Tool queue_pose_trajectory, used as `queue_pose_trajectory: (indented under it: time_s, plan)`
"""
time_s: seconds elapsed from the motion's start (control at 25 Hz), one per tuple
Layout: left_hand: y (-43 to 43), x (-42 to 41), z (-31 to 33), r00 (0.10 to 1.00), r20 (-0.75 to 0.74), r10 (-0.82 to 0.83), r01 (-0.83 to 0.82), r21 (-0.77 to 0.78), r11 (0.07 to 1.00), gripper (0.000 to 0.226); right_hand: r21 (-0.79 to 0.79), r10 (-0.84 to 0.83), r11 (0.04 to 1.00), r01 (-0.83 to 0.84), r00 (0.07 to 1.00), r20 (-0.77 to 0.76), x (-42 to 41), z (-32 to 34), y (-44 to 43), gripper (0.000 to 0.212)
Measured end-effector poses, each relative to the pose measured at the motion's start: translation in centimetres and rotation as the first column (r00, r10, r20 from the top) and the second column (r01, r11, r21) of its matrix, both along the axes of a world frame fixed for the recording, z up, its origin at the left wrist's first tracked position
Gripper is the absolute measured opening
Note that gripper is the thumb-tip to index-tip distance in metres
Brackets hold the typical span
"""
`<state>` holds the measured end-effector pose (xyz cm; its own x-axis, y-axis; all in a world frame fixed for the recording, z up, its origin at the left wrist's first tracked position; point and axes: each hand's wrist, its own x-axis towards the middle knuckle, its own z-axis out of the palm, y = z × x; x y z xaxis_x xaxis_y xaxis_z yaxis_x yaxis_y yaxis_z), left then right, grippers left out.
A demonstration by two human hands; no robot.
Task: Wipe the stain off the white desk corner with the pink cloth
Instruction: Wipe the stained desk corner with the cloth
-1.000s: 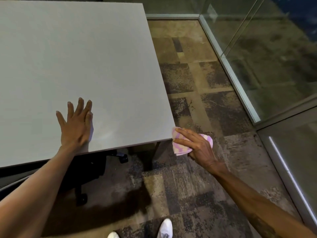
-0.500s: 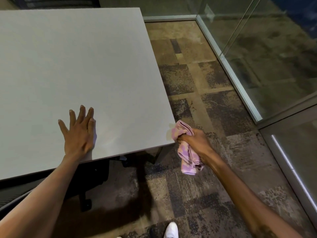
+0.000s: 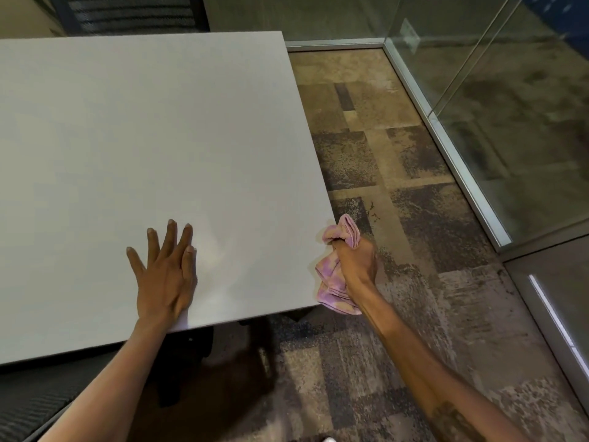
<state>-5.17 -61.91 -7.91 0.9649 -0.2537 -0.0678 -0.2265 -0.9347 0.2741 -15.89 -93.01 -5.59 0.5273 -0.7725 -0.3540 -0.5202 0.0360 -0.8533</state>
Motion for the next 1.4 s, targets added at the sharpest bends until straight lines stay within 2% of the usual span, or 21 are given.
queue_pose_trajectory:
  time_s: [0.12, 0.32, 0.44, 0.48, 0.56, 0.64, 0.8, 0.92, 1.04, 1.2, 1.28, 1.4]
  plan:
    - [0.1, 0.2, -0.2, 1.0, 0.0, 0.002, -0.002, -0.022, 1.0, 0.056, 0.008, -0.069, 0.998, 0.069, 0.998, 0.014, 1.7, -0.7, -0.3, 0.007]
    - [0.1, 0.5, -0.6, 1.0, -0.003, 0.005, -0.005, 0.035, 0.999, 0.061, -0.005, -0.107, 0.994, 0.108, 0.989, 0.104, 5.9, -0.7, -1.1, 0.025]
    - [0.2, 0.7, -0.6, 1.0, -0.003, 0.003, -0.003, 0.054, 0.999, 0.062, -0.044, -0.099, 0.993, 0.107, 0.984, 0.15, 9.2, -0.6, -1.7, 0.011]
    - [0.2, 0.7, -0.7, 1.0, -0.005, 0.002, -0.001, 0.058, 0.998, 0.062, -0.067, -0.077, 0.994, 0.091, 0.979, 0.189, 10.3, -0.4, -2.0, 0.018]
    - [0.2, 0.8, -0.8, 1.0, -0.011, 0.006, -0.005, 0.069, 0.998, 0.061, -0.09, -0.008, 0.995, 0.032, 0.966, 0.258, 12.3, -0.2, -2.3, 0.039]
    - [0.2, 0.8, -0.9, 1.0, -0.014, 0.008, -0.007, 0.059, 0.998, 0.059, -0.139, 0.104, 0.988, -0.069, 0.959, 0.263, 13.3, -0.3, -2.4, 0.047]
    - [0.3, 0.9, -0.8, 1.0, -0.013, 0.002, -0.001, 0.062, 0.998, 0.057, -0.287, 0.414, 0.88, -0.378, 0.907, 0.073, 12.7, -0.4, -2.0, 0.058]
    - [0.4, 0.9, -0.7, 1.0, -0.011, 0.002, -0.001, 0.072, 0.997, 0.055, -0.239, 0.55, 0.811, -0.534, 0.835, 0.002, 11.4, -0.5, -1.7, 0.06]
    - [0.4, 0.8, -0.7, 1.0, -0.019, 0.001, -0.001, 0.034, 0.999, 0.054, -0.164, 0.585, 0.799, -0.578, 0.811, -0.006, 9.3, -0.7, 0.9, 0.06]
    - [0.7, 0.7, -0.7, 1.0, -0.027, -0.01, 0.01, 0.001, 1.0, 0.054, -0.16, 0.639, 0.766, -0.623, 0.765, 0.078, 5.0, -0.9, 7.1, 0.068]
    - [0.8, 0.7, -0.7, 0.999, -0.038, -0.027, 0.026, -0.007, 1.0, 0.054, -0.196, 0.682, 0.724, -0.661, 0.728, 0.063, 2.9, -1.3, 10.3, 0.061]
    - [0.9, 1.0, -0.6, 0.997, -0.066, -0.038, 0.034, -0.054, 0.998, 0.051, -0.057, 0.664, 0.747, -0.662, 0.74, 0.104, 0.7, -1.7, 14.0, 0.041]
